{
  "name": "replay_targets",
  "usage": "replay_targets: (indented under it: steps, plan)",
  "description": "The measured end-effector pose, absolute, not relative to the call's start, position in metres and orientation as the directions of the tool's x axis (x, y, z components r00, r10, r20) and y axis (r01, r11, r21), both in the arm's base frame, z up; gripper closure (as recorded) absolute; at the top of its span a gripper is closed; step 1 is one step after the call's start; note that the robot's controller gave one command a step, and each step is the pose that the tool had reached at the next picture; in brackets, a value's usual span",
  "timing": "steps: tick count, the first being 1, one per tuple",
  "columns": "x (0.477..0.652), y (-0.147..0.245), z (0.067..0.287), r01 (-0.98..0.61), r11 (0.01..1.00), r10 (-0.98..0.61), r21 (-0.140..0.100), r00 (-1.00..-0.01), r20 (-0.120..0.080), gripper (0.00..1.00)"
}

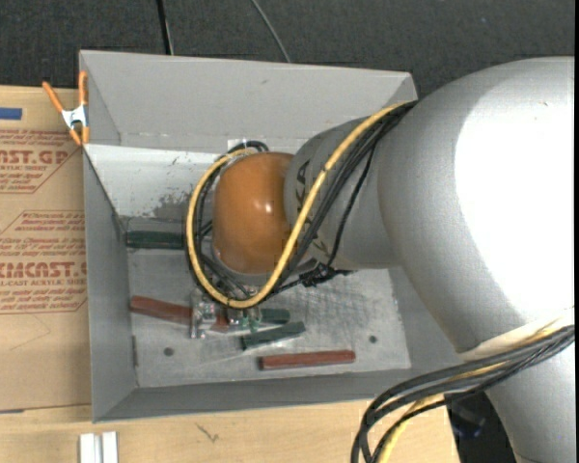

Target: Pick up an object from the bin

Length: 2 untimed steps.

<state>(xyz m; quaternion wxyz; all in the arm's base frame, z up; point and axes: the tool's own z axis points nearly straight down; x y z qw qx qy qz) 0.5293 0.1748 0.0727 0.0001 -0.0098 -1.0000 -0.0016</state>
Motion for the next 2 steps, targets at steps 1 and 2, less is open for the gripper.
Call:
replay_targets:
  steps: [1,2]
  plan:
    - [0.529,0.175,0.073,0.02,1.0,0.02,0.003,-1.0,0.0,1.0]
    - [0.52,0.165,0.223,-0.075,0.997,-0.075,0.001,-0.997,-0.003,1.0]
